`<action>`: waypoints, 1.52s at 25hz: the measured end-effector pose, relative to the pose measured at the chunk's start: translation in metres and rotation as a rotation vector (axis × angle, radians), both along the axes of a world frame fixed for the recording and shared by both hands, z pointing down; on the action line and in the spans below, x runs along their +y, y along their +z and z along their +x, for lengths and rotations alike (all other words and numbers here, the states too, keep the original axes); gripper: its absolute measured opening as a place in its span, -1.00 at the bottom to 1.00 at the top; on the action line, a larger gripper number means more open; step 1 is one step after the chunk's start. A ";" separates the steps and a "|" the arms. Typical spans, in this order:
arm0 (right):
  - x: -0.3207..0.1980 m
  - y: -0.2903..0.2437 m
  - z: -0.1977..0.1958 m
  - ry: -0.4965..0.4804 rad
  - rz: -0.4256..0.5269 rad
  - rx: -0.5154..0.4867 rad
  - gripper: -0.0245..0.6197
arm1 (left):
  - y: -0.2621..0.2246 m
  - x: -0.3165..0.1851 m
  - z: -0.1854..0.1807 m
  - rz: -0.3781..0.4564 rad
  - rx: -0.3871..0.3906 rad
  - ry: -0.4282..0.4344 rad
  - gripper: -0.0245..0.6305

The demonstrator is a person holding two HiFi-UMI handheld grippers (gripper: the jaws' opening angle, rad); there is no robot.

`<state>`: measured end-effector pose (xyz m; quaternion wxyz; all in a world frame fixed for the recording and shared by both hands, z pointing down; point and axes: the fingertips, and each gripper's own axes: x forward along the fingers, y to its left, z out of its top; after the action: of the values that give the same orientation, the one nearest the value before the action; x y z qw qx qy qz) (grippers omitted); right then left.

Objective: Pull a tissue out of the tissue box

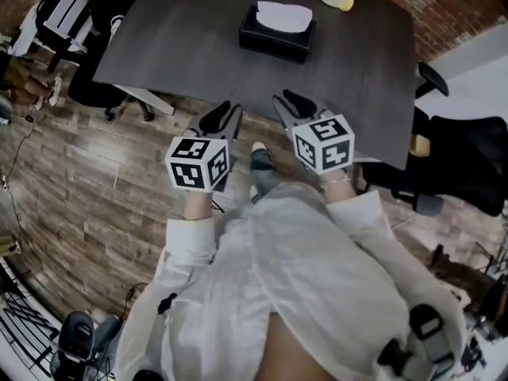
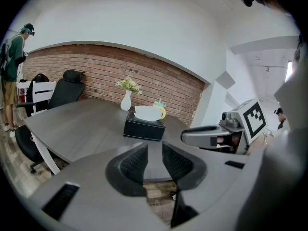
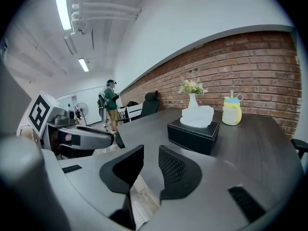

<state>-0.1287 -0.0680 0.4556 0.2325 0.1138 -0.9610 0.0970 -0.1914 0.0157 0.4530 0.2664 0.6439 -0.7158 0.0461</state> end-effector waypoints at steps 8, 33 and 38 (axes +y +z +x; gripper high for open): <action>-0.061 -0.004 -0.056 -0.001 -0.031 -0.048 -0.63 | -0.010 -0.071 -0.056 -0.010 -0.035 0.045 -0.65; -0.183 -0.002 -0.060 0.158 -0.037 -0.052 -0.64 | -0.032 -0.222 -0.091 0.005 -0.089 0.222 -0.65; -0.195 0.005 -0.044 0.255 -0.064 -0.045 -0.63 | -0.030 -0.250 -0.090 -0.008 -0.104 0.332 -0.65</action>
<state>-0.1732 -0.2630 0.4608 0.2001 0.2253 -0.9401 0.1592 -0.2809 -0.2339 0.4230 0.2204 0.7490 -0.6121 0.1255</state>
